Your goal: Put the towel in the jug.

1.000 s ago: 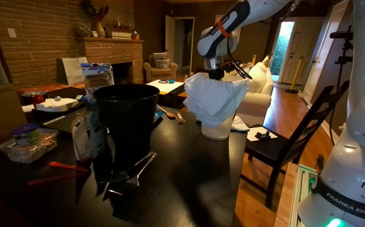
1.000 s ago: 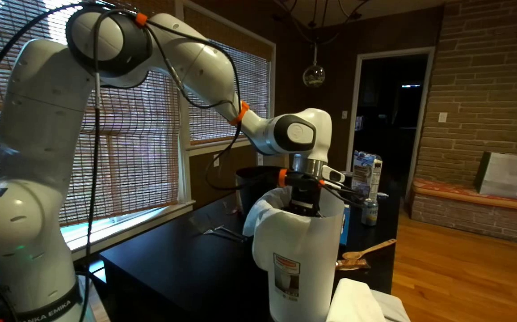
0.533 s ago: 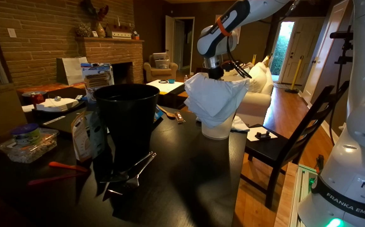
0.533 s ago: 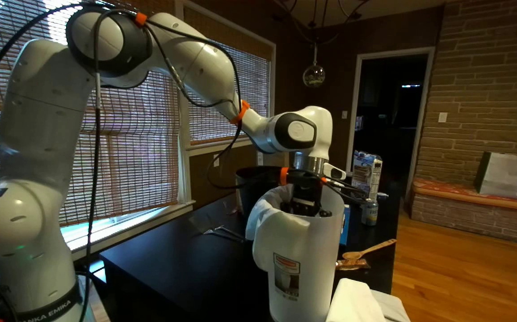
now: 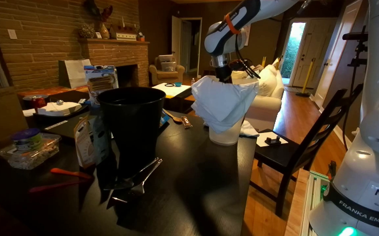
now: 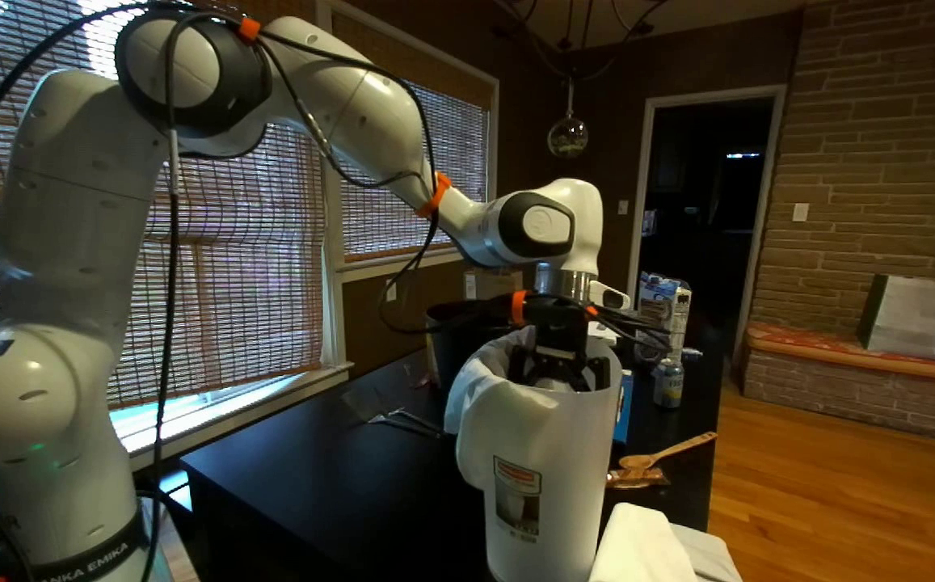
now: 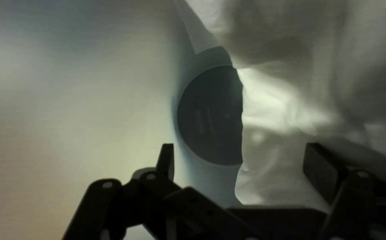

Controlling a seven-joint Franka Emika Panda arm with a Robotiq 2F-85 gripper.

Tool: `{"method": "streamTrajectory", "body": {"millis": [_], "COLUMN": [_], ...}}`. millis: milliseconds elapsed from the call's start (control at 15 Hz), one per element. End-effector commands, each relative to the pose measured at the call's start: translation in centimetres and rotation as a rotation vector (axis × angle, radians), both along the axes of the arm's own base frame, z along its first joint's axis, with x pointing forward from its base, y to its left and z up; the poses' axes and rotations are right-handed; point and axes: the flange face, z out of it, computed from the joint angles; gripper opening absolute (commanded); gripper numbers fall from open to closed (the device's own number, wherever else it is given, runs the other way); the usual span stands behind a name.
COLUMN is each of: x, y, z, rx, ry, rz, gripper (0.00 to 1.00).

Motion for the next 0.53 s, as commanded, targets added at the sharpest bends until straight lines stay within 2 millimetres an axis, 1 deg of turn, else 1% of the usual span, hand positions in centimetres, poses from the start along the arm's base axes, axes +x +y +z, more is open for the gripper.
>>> {"method": "streamTrajectory", "body": {"millis": [0,467], "x": [0.0,0.1], "y": [0.2,0.0], "z": [1.8,4.2], "rx": [-0.017,-0.029], "ry": [-0.017,-0.057], "rz": [0.025,0.015], "gripper": [1.0,1.0]}}
